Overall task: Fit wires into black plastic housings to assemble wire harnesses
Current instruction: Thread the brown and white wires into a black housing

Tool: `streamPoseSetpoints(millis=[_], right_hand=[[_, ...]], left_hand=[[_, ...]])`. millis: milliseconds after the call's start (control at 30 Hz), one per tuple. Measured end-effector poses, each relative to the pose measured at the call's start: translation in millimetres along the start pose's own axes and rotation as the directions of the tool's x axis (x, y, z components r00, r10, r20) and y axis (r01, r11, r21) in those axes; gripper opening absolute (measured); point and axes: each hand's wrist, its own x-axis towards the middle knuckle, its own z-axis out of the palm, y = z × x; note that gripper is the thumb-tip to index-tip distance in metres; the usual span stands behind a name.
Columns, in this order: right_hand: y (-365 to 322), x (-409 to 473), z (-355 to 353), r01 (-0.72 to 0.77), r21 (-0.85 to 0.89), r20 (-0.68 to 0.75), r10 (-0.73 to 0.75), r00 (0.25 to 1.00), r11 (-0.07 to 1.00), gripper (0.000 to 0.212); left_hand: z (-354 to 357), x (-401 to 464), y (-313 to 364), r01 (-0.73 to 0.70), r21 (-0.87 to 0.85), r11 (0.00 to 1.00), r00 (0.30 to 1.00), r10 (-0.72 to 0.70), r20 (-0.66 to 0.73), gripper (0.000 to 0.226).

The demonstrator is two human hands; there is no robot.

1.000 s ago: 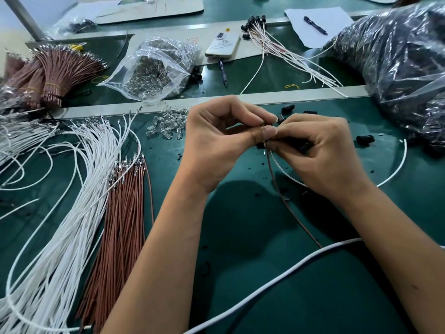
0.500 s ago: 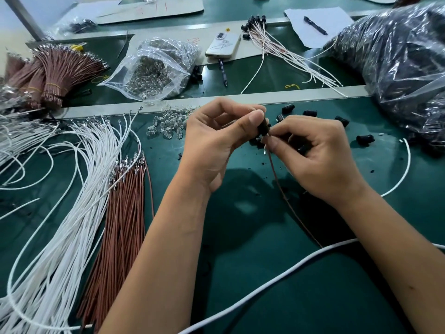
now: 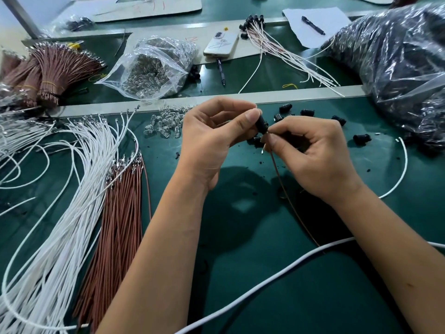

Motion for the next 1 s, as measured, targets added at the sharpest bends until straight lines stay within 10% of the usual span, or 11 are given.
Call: streamPoseSetpoints(millis=[1000], right_hand=[[-0.6,-0.2,-0.5,0.012,0.065,0.016,-0.013,1.0,0.998,0.011]], left_hand=[[-4.0,1.4,1.9,-0.102,0.018,0.995,0.99,0.1,0.104,0.027]])
